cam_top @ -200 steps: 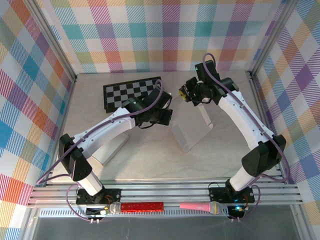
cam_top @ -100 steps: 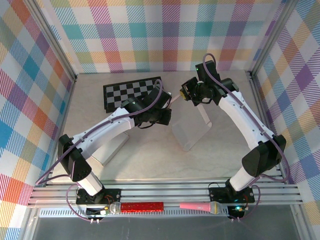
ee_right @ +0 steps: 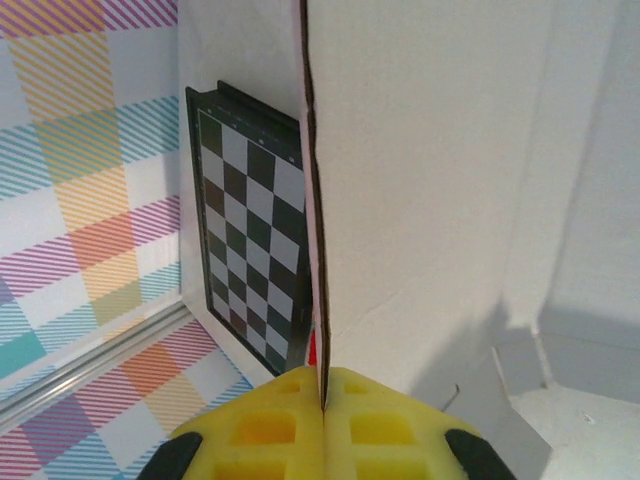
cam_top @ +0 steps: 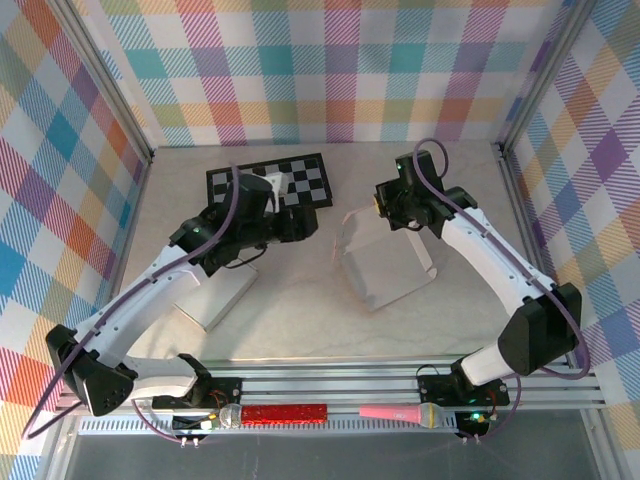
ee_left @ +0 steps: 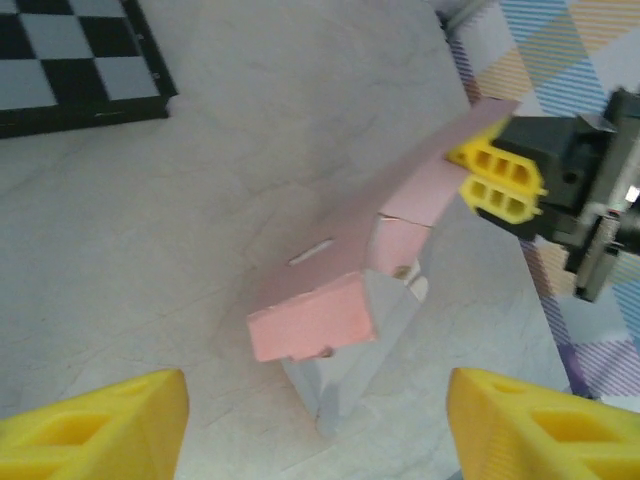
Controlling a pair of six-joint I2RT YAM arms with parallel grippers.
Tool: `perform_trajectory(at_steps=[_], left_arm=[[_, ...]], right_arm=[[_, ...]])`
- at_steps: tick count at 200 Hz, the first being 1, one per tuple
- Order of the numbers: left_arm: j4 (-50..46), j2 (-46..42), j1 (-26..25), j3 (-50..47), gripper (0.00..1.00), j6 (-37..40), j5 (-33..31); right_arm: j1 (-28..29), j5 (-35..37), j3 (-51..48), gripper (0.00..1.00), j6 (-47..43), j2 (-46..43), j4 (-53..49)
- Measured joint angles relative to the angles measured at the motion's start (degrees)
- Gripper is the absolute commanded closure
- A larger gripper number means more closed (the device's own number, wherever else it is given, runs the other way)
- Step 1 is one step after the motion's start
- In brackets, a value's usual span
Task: Fold the paper box
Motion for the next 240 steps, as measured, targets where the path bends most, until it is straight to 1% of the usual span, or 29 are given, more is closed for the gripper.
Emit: perform_trajectory(at_steps=[12,33,74,107,136,169,196,240], left_arm=[[0.4,0.2,2.8,-2.3,0.39,-1.6,2.1],[0.3,0.5,6.3,-6.6,0.39,-3.0,4.9],[0.1,0.2,9.5,-11.9,0.39,-3.0,7.6],[0.1,-1.4,10.6,-16.3,0.41,-2.0,8.1],[0.1,-2.8,10.9,-19.5,0.43,-0.2,8.1],[1.3,-2.8,11.0,-22.0,0.50,2.3,8.1],[3.0,-0.7,11.0,-23.0,0.59,4.2,8.5],[6.6,3.2,11.0,-23.6,0.60,5.5,9.7]], right_arm=[[0.2,0.1,-0.4,1.00,0.5,0.5,1.9],[0.8,0.0,-1.1,1.00,0.7,2.7,5.9],[2.7,-1.1,-5.3,1.00,-0.8,7.8,15.5],[3.0,-3.4,-9.0,1.00,-3.8,9.7,24.7],[3.0,-6.7,-14.3,1.00,-6.3,9.7,35.2],[3.0,-10.5,-19.1,1.00,-8.2,9.7,43.3],[3.0,-13.7,-21.1,1.00,-9.7,9.8,48.9],[2.1,-18.3,-27.7,1.00,-10.3,11.2,61.4]])
